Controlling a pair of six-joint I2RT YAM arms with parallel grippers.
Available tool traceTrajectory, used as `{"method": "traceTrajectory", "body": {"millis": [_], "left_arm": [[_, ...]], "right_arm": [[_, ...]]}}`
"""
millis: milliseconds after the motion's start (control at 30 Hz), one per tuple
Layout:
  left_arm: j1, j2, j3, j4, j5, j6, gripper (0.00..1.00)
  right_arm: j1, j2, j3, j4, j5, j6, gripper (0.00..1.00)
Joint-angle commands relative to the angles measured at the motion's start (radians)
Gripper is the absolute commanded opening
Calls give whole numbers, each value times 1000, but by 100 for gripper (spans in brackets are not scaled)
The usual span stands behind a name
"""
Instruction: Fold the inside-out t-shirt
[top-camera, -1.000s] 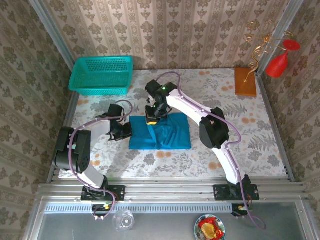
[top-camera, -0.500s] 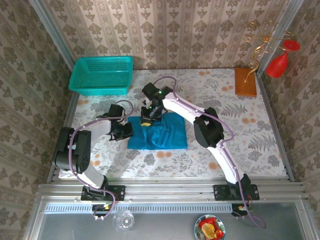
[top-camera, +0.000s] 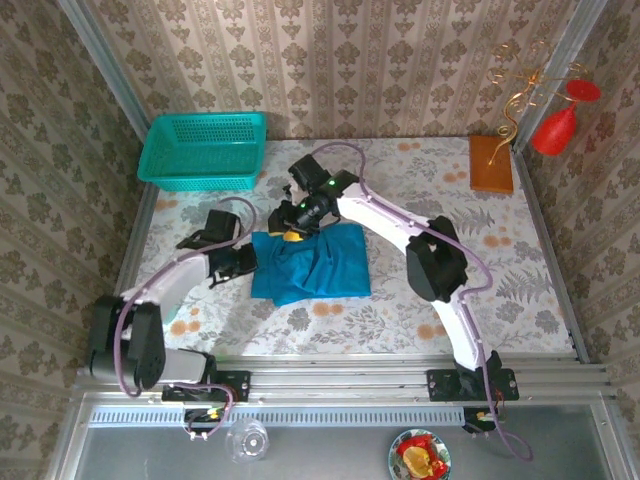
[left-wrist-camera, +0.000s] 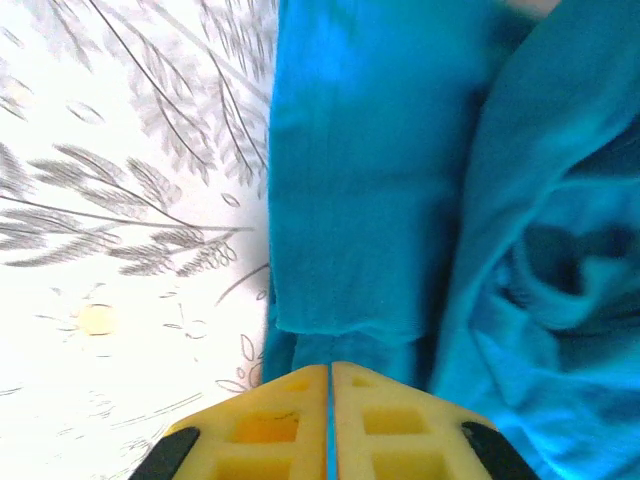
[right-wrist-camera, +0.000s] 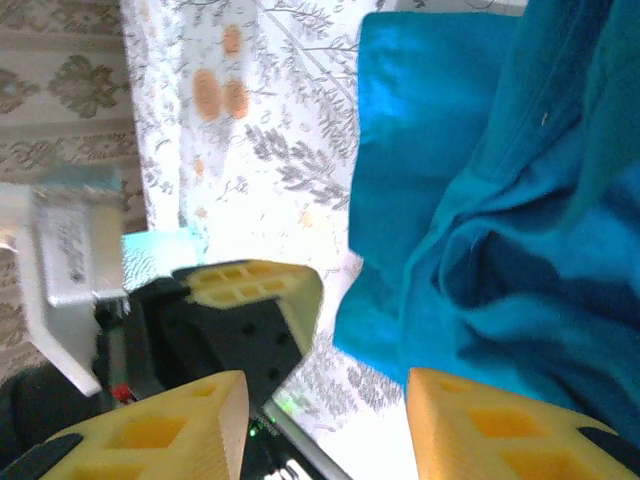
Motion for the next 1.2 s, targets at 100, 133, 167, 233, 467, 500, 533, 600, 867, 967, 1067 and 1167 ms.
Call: {"method": "traceTrajectory", "body": {"millis": [100,133,167,233,467,500,533,600,867,967,1067,1167], "left_arm": [[-37,-27,36,-25,122,6,13],[-55,-7,42,-10,151,-3,13],[-73,15,51,6,173,-13,13],[-106,64,62,42,199,-27,13],[-100,204,59,75,80,-62,8],[-76,206,41,97,92,-72,8],[-45,203,21,125,120,-83,8],[-4,176,-5,150,152,-90,9],[153,-13,-45,51,199,-35,12],[179,-40,-42,19,233,-5,13],[172,-41,-32,14,276,5,14],[125,-31,-11,15,286,6,17]], "right_arm": [[-21,-129,-135,-112,161,-68,46],[-23,-137,-153,-135,196,-82,47],[-23,-142,-172,-156,226,-96,47],[-23,-149,-205,-179,256,-109,49],[-12,-139,-310,-57,150,-91,53],[-10,-133,-317,-28,128,-82,53],[-5,-124,-318,4,101,-71,53],[9,-100,-312,73,50,-51,53],[160,54,-76,110,-170,-54,53],[195,54,-20,106,-245,-90,53],[181,5,-40,95,-227,-117,54],[137,-53,-103,91,-192,-130,54]]}}
